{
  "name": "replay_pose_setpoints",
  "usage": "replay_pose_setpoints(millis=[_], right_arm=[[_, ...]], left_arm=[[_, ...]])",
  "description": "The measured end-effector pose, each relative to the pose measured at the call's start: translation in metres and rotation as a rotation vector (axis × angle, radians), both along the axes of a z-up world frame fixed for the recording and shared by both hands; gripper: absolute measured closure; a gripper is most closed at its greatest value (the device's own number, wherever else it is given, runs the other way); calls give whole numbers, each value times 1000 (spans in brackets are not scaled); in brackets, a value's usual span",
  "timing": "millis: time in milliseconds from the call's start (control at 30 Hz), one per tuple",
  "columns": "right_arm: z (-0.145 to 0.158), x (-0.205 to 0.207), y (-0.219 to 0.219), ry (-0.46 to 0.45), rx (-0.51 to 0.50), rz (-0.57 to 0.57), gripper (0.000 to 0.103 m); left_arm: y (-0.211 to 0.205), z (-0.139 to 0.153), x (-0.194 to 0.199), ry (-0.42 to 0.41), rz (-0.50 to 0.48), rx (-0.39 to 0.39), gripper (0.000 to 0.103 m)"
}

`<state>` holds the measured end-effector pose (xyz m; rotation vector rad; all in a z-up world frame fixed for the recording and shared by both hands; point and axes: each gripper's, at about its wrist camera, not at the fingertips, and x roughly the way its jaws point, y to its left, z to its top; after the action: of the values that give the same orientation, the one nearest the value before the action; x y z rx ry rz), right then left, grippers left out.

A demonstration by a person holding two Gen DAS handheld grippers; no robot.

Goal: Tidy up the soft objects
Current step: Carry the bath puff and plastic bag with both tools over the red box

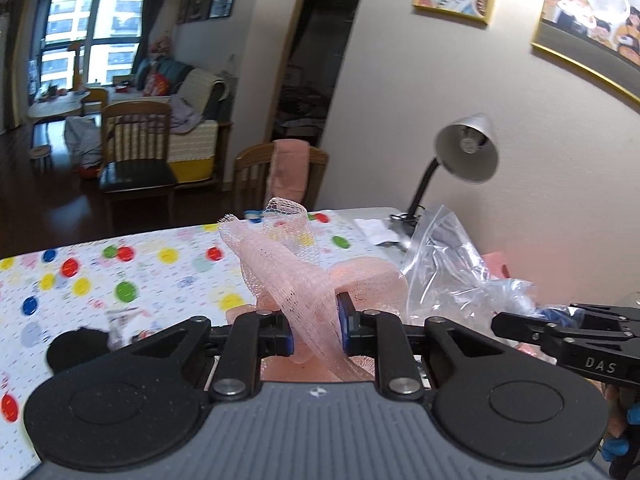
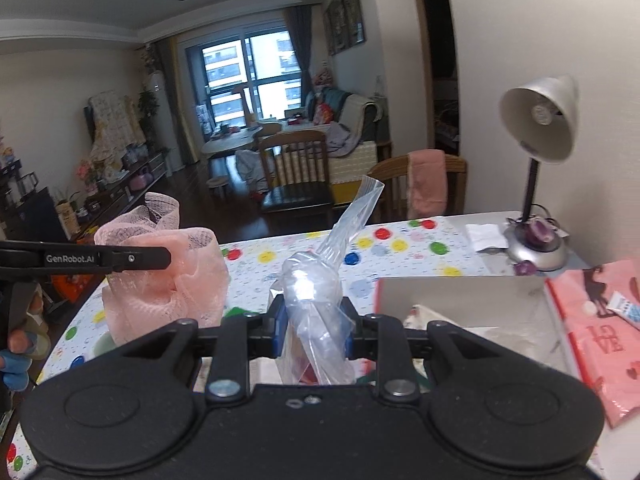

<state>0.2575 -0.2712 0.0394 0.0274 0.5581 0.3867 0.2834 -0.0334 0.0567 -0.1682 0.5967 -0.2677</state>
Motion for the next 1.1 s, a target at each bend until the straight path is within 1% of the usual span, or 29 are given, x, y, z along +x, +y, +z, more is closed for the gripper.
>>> replay_pose_setpoints(millis=[200, 400, 567, 767, 1100], right_arm=[[-5, 11, -35, 10, -1, -48, 78], [-15, 26, -68, 41, -16, -87, 78], [-25, 42, -102, 93, -8, -122, 78], [-37, 62, -135, 136, -15, -151, 78], [-62, 100, -178, 193, -33, -177, 78]], left_arm=[[-47, 5, 17, -9, -72, 4, 84], [-97, 2, 36, -5, -136, 19, 84], [-136, -8, 54, 17, -170, 32, 84], [-177, -25, 79, 66, -205, 24, 84], [-231, -57, 125, 141, -224, 59, 84]])
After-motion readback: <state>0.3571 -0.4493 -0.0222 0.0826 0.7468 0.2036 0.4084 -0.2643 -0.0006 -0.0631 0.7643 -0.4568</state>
